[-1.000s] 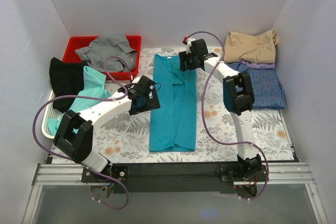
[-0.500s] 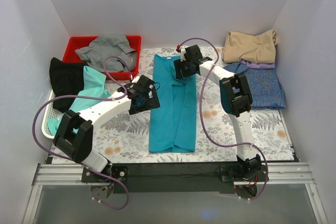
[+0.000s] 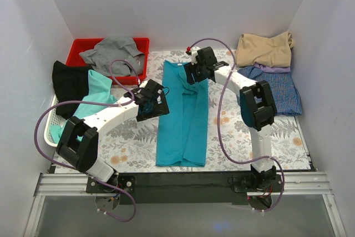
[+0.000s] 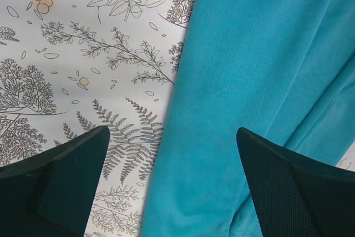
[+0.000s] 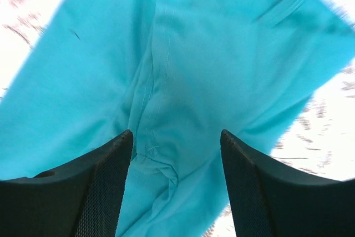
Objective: Fold and stack the t-shirts
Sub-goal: Fold the tshirt
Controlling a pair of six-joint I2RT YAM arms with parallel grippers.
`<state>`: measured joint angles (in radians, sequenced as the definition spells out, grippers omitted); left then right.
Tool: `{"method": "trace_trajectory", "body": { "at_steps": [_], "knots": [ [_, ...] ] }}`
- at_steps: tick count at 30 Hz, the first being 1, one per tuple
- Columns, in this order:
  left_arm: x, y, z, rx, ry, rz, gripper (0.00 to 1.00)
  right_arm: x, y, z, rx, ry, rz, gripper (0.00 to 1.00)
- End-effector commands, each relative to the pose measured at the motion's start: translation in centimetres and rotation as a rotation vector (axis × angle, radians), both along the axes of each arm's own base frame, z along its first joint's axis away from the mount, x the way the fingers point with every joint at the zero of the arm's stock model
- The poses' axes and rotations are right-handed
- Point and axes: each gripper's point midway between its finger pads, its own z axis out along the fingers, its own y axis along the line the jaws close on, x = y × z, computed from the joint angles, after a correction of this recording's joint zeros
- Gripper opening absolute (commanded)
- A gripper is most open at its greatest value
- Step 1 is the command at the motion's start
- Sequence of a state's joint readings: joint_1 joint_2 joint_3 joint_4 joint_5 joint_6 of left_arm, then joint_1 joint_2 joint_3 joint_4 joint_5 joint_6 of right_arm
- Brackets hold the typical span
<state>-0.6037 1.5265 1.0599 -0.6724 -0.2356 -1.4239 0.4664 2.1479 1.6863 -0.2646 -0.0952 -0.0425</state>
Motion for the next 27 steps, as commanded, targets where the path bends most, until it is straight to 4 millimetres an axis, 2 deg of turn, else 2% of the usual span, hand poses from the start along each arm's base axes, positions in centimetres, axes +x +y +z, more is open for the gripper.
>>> {"method": "trace_trajectory", "body": {
  "at_steps": [1, 4, 5, 6, 7, 9, 10, 11, 12, 13, 14, 15, 16, 17, 18, 19, 20, 22, 23, 24, 25, 26, 27],
  "knots": [
    [0.6, 0.1, 1.6, -0.014, -0.051, 0.003, 0.98, 2.4, 0.5, 8.8, 0.064, -0.225, 0.002, 0.71],
    [0.3, 0.4, 1.6, -0.011, -0.051, 0.002, 0.98, 1.8, -0.3, 10.2, 0.065, -0.23, -0.028, 0.72],
    [0.0, 0.5, 1.5, -0.016, -0.048, 0.001, 0.98, 1.4, -0.7, 10.1, 0.057, -0.217, -0.047, 0.72],
    [-0.1, 0.3, 1.6, -0.033, -0.057, -0.004, 0.98, 0.2, -1.4, 8.6, 0.047, -0.161, -0.074, 0.72],
    [-0.7, 0.0, 1.3, -0.059, -0.037, -0.026, 0.98, -1.4, -1.9, 9.2, 0.049, -0.14, -0.069, 0.72],
    [-2.4, 0.1, -0.3, -0.075, 0.024, -0.031, 0.98, -4.4, -2.8, 8.0, 0.057, -0.068, -0.081, 0.72],
    [-3.7, -0.8, -0.3, -0.139, 0.053, -0.066, 0.98, -8.0, -3.7, 6.8, 0.077, 0.005, -0.084, 0.72],
    [-5.1, -0.5, -1.5, -0.152, 0.089, -0.078, 0.98, -9.8, -4.1, 6.5, 0.093, 0.028, -0.079, 0.73],
    [-5.8, -0.8, -1.5, -0.19, 0.084, -0.093, 0.98, -11.5, -4.5, 6.4, 0.109, 0.046, -0.083, 0.76],
    [-6.9, -1.7, -0.2, -0.274, 0.071, -0.138, 0.98, -15.0, -5.3, 5.7, 0.149, 0.1, -0.086, 0.77],
    [-7.5, -2.0, 0.4, -0.316, 0.056, -0.164, 0.98, -16.6, -5.5, 5.8, 0.174, 0.119, -0.078, 0.77],
    [-8.7, -1.7, -0.4, -0.333, 0.069, -0.17, 0.98, -18.4, -5.8, 5.6, 0.195, 0.145, -0.081, 0.79],
    [-9.3, -1.8, -0.1, -0.357, 0.062, -0.176, 0.98, -20.9, -6.5, 5.8, 0.218, 0.146, -0.079, 0.8],
    [-10.0, -1.9, 1.1, -0.405, 0.04, -0.193, 0.98, -22.3, -6.8, 5.8, 0.248, 0.172, -0.115, 0.81],
    [-11.1, -1.7, 0.5, -0.413, 0.068, -0.186, 0.98, -23.7, -7.1, 5.7, 0.263, 0.192, -0.123, 0.82],
    [-11.7, -1.6, 0.5, -0.426, 0.074, -0.184, 0.98, -25.1, -7.2, 7.0, 0.306, 0.167, -0.11, 0.82],
    [-12.2, -1.5, 0.8, -0.442, 0.07, -0.182, 0.98, -26.7, -7.5, 5.5, 0.32, 0.23, -0.15, 0.83],
    [-13.8, -1.2, -0.3, -0.455, 0.123, -0.168, 0.98, -29.3, -7.5, 5.1, 0.353, 0.279, -0.156, 0.84],
    [-14.6, -1.5, -0.1, -0.472, 0.129, -0.183, 0.98, -30.8, -7.6, 3.5, 0.36, 0.347, -0.193, 0.84],
    [-15.0, -1.7, -0.2, -0.478, 0.14, -0.175, 0.98, -32.2, -7.3, 2.8, 0.359, 0.38, -0.188, 0.86],
    [-15.4, -1.9, -0.2, -0.482, 0.148, -0.177, 0.98, -32.9, -7.0, 2.9, 0.377, 0.373, -0.182, 0.86],
    [-15.9, -2.1, -0.5, -0.475, 0.158, -0.182, 0.98, -34.0, -7.1, 1.5, 0.376, 0.414, -0.21, 0.87],
    [-16.1, -2.1, -0.8, -0.473, 0.175, -0.163, 0.98, -34.7, -6.7, 1.4, 0.369, 0.405, -0.198, 0.87]
  ]
}}
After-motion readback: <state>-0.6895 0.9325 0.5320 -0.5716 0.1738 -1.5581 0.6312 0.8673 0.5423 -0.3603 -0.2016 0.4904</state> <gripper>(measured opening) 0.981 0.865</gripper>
